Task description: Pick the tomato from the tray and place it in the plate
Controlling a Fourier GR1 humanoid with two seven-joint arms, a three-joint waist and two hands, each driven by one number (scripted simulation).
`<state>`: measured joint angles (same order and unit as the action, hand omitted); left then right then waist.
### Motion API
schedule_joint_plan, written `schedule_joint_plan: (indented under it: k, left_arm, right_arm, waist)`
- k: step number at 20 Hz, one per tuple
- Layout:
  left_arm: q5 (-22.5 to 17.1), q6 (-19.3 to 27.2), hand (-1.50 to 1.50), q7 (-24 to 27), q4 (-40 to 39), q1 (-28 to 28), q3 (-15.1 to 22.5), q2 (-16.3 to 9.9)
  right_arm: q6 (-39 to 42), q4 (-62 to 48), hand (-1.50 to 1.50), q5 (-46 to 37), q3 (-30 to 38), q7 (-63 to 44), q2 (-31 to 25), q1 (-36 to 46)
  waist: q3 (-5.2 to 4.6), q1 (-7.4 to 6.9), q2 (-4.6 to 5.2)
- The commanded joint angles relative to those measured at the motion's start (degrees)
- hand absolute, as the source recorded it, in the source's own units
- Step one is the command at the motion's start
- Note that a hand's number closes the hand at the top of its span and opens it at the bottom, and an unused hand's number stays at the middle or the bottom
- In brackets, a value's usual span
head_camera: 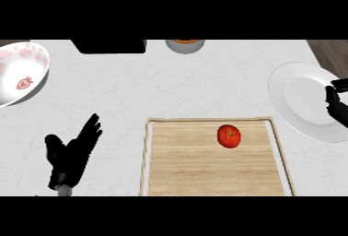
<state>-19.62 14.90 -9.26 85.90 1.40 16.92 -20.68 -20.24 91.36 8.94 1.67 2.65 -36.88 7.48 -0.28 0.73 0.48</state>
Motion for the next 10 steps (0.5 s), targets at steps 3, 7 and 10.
schedule_joint_plan:
  k: [3, 7, 10]
  left_arm:
    - [0.4, -0.2, 0.00, -0.4, -2.8, -2.2, 0.2, 2.7]
    - [2.8, -0.4, 0.00, -0.5, -7.8, -4.5, -0.6, 7.4]
    - [3.9, -1.1, 0.00, 1.5, -2.8, 2.7, 0.8, 6.7]
  right_arm:
    - [-14.0, -4.1, -1.50, -5.1, 0.5, 8.7, 13.3, -2.6]
    - [-7.9, 3.4, -1.50, -5.4, 1.9, 9.1, 12.0, -8.4]
    - [-5.0, 6.8, -1.50, -7.2, 2.1, 3.1, 8.5, -10.5]
  waist:
    - [0.32, -0.60, -0.39]
    - [0.27, -0.37, -0.51]
    - [0.27, -0.65, -0.55]
